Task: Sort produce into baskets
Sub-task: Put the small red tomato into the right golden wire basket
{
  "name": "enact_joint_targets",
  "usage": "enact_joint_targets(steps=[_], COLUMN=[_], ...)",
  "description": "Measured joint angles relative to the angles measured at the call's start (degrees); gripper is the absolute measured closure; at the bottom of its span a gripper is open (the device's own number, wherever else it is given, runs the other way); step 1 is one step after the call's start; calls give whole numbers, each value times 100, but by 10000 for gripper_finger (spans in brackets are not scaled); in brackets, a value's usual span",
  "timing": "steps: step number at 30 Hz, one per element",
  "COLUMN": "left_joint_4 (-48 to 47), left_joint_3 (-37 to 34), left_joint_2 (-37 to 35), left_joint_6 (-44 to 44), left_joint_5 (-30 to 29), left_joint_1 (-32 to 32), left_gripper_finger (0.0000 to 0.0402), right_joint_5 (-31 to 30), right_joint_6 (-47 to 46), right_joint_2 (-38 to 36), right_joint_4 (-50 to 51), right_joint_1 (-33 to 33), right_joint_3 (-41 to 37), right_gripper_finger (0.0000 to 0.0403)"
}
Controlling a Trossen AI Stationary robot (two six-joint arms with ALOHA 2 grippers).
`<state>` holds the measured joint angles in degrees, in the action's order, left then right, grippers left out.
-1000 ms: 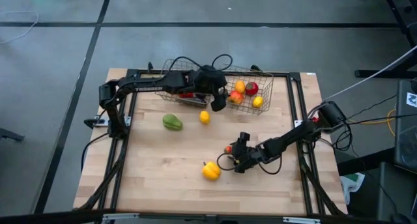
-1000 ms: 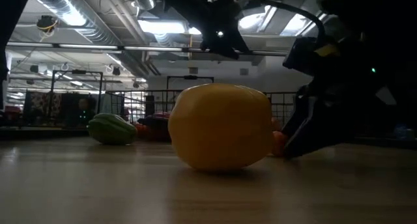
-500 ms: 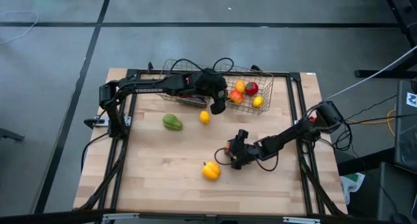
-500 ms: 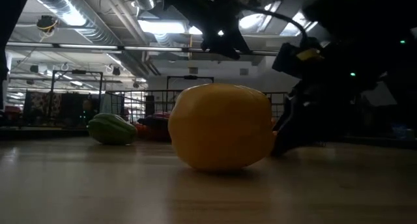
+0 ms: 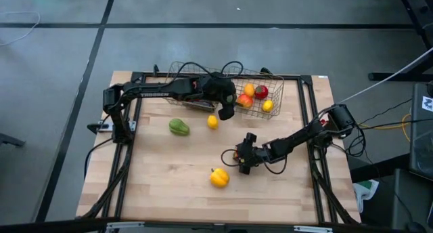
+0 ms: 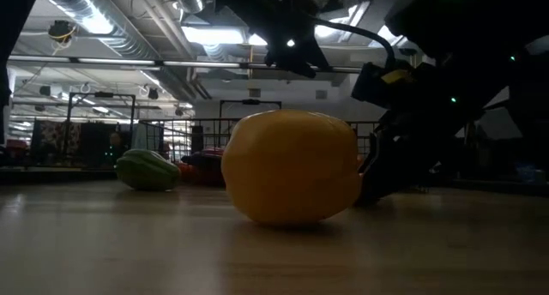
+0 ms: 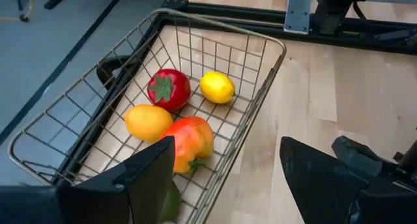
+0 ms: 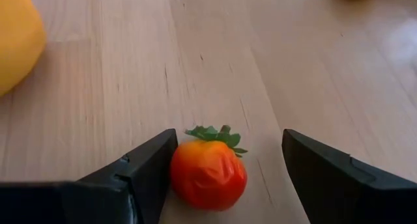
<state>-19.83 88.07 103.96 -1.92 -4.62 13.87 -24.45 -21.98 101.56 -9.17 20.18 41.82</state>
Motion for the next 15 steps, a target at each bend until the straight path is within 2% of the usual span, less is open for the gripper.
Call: enact_joint_targets(steps=[5,15], left_joint_4=[-223,-556], left_joint_3=[-4,-4], left_joint_2=[1,1], left_joint_6=[49,55], left_joint_5=[0,1], left_joint_1=[0,-8], left_gripper_finger=[128,128], right_joint_5=[4,28], right_joint_6=[0,2], right_joint_2=[0,-5], right_joint_4=[0,5], right_joint_1=[2,4], right_joint_3=[0,0], right_gripper_finger=[133,230])
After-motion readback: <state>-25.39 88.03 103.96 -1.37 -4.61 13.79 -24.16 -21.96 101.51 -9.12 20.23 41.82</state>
